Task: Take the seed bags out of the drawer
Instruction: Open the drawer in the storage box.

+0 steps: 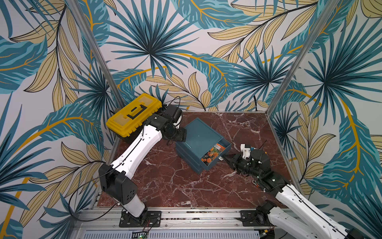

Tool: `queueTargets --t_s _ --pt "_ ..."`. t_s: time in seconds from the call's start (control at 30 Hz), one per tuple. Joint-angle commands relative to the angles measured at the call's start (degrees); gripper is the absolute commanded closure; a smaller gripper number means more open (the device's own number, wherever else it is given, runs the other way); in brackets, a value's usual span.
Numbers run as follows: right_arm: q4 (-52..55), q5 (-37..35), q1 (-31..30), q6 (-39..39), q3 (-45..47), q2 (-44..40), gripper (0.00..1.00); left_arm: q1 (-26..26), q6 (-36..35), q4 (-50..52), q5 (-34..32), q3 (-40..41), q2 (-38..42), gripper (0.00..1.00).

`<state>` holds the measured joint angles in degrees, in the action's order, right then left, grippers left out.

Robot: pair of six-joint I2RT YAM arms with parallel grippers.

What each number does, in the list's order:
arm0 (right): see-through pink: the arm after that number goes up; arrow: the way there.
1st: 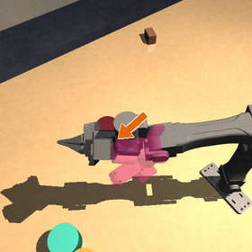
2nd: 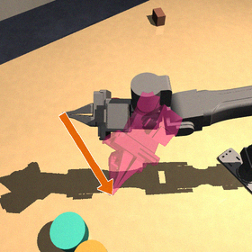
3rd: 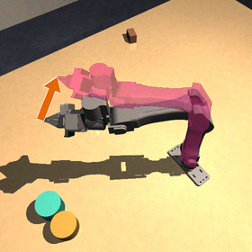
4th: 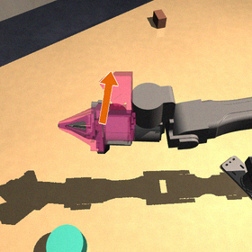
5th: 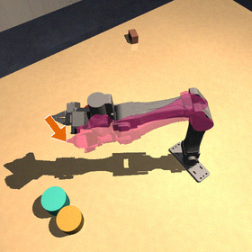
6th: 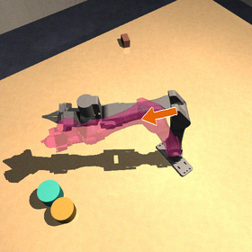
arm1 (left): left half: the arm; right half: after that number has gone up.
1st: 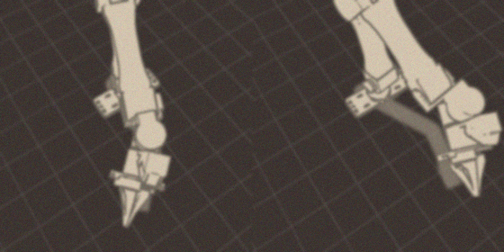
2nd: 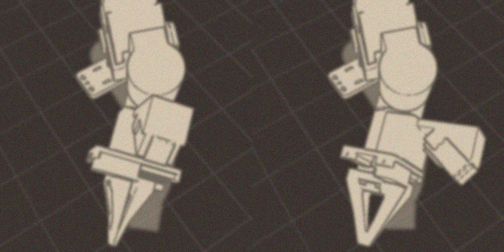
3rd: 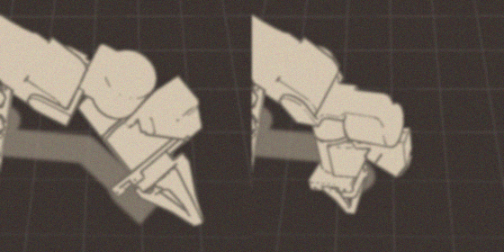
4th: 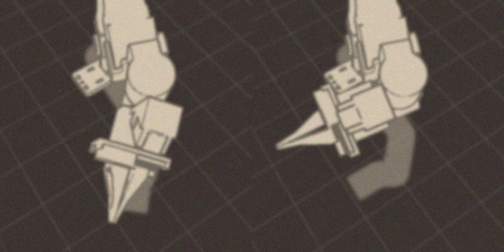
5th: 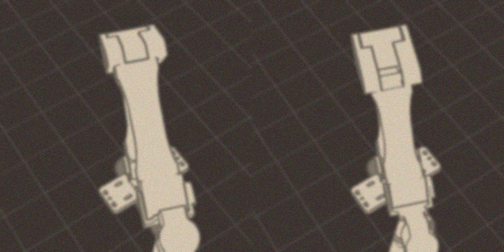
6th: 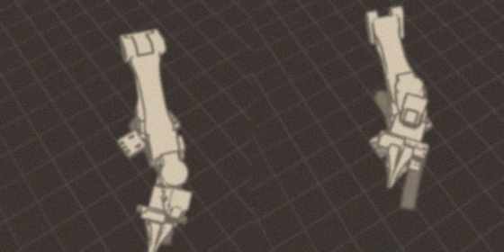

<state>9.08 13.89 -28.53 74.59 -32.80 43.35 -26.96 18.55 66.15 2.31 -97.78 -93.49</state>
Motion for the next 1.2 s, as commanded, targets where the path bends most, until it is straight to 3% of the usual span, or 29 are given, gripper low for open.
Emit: queueTargets --t_s 0.0,0.33,1.17 --pt "7.15 0.16 -0.22 0.38 2.79 -4.21 1.00 0.10 -0.40 1.90 -0.99 -2.14 -0.65 0.24" --pt "13.16 -0.26 -0.23 1.86 4.96 -11.98 1.00 0.15 0.00 1.52 -0.98 -2.10 -1.22 0.24" --pt "21.90 0.11 -0.23 1.17 3.88 -17.71 1.00 0.15 0.59 1.03 -1.16 -2.25 -1.52 0.24"
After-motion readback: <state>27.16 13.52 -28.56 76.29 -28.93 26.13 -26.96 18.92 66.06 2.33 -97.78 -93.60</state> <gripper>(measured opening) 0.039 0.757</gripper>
